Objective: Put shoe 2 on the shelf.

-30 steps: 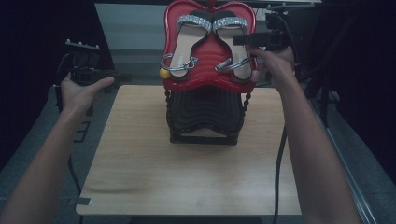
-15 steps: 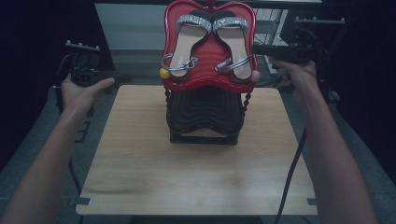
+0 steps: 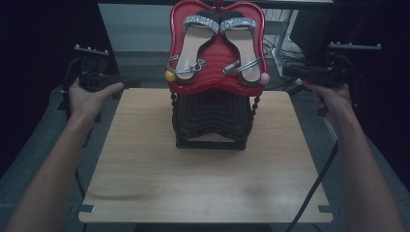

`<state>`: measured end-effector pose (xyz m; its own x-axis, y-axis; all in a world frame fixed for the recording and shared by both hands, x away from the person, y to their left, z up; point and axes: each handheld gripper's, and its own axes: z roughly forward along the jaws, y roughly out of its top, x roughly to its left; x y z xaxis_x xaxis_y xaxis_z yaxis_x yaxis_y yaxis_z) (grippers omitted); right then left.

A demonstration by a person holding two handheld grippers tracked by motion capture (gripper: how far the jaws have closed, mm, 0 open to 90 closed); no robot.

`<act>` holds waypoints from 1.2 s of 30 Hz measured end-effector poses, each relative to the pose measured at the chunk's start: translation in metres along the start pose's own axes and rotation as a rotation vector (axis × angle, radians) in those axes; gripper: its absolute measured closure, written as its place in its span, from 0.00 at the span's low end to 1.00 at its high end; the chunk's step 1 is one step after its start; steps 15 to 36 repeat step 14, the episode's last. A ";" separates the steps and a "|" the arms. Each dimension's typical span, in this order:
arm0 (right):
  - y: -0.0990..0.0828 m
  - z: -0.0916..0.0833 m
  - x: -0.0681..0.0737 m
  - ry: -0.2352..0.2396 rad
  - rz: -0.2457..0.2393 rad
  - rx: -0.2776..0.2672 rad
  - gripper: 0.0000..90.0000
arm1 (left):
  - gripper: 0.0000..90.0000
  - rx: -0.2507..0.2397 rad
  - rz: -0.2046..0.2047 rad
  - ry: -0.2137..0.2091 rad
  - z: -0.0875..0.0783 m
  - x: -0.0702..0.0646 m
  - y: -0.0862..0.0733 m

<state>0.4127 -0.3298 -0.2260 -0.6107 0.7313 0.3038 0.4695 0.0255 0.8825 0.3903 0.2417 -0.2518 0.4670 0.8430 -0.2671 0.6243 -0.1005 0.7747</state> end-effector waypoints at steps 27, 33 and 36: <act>-0.016 -0.007 -0.013 0.004 0.006 -0.014 0.50 | 0.37 -0.018 0.016 -0.003 0.004 -0.005 0.000; -0.016 -0.007 -0.013 0.004 0.006 -0.014 0.50 | 0.37 -0.018 0.016 -0.003 0.004 -0.005 0.000; -0.016 -0.007 -0.013 0.004 0.006 -0.014 0.50 | 0.37 -0.018 0.016 -0.003 0.004 -0.005 0.000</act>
